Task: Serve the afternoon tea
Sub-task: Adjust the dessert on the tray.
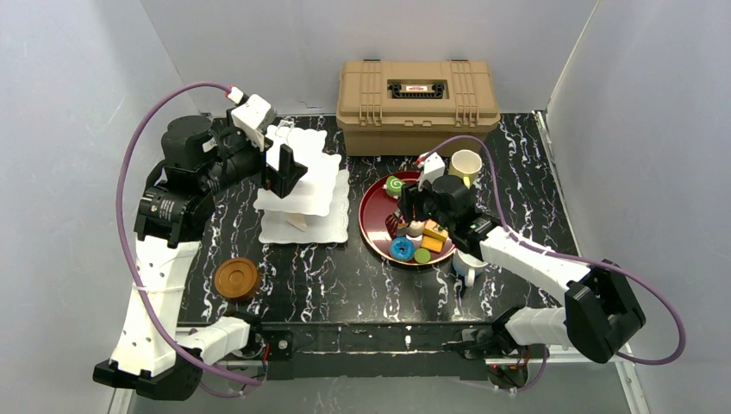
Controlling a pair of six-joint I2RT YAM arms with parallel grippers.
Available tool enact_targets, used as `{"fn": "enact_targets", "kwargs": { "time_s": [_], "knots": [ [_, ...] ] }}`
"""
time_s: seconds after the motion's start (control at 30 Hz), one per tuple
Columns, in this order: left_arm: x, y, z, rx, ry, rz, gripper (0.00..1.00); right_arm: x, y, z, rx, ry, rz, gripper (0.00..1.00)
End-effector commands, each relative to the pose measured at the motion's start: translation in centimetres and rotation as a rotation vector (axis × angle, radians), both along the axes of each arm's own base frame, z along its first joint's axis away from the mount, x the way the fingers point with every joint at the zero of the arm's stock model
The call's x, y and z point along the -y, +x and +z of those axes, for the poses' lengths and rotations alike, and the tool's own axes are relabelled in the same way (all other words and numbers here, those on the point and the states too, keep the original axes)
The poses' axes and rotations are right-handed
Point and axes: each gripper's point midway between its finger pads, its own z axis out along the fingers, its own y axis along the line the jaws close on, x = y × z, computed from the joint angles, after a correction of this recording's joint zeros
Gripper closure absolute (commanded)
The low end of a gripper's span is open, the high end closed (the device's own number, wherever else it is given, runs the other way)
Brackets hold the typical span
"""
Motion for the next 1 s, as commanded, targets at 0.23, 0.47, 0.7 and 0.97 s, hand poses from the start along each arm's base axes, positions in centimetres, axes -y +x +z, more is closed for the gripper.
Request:
{"fn": "enact_targets", "kwargs": {
  "time_s": [0.23, 0.47, 0.7, 0.97],
  "knots": [
    [-0.1, -0.3, 1.5, 0.035, -0.022, 0.006, 0.02, -1.4, 1.5, 5.1, 0.134, 0.067, 0.023, 0.86],
    [-0.5, -0.3, 1.4, 0.041, -0.015, 0.027, 0.02, -2.6, 1.8, 10.3, 0.211, 0.109, 0.058, 0.94],
    [-0.5, -0.4, 1.4, 0.044, -0.016, 0.026, 0.02, -2.6, 1.0, 9.9, 0.201, 0.018, 0.067, 0.86],
    [-0.3, -0.3, 1.3, 0.035, -0.026, 0.023, 0.02, -1.4, 0.0, 7.0, 0.171, 0.015, 0.034, 0.85]
  ]
}}
